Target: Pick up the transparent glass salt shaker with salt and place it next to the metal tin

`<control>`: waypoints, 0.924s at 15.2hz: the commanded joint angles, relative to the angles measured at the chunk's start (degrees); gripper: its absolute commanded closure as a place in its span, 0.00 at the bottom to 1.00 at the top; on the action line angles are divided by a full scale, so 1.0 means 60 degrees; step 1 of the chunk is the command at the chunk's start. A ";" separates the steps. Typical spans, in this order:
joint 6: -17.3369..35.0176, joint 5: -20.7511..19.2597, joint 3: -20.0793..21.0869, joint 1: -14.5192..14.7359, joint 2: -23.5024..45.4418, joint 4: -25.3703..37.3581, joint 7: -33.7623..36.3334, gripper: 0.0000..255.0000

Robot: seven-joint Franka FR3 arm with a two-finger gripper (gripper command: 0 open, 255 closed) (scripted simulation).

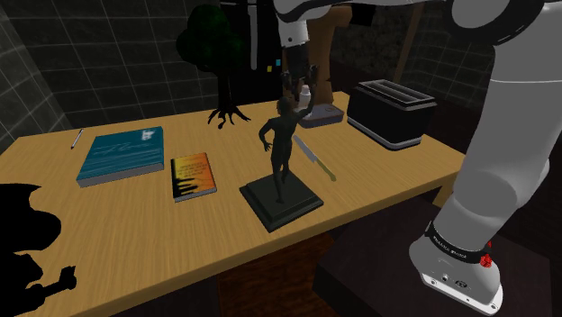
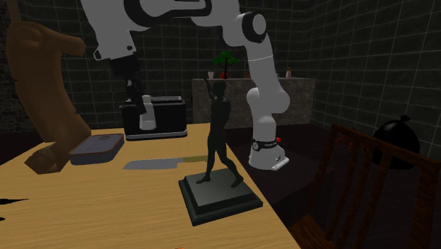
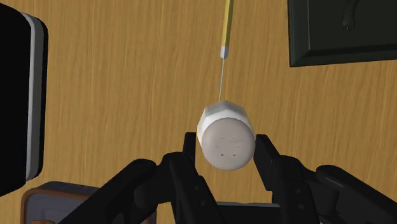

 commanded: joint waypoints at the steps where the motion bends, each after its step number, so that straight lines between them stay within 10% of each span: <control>1: -0.0124 -0.0104 -0.0168 -0.0233 0.0167 0.0314 -0.0424 1.00; 9: -0.0658 -0.0457 -0.0763 -0.1125 0.1055 0.1853 -0.1995 1.00; 14: 0.0015 -0.0447 -0.0765 -0.1156 0.0987 0.1111 -0.1940 1.00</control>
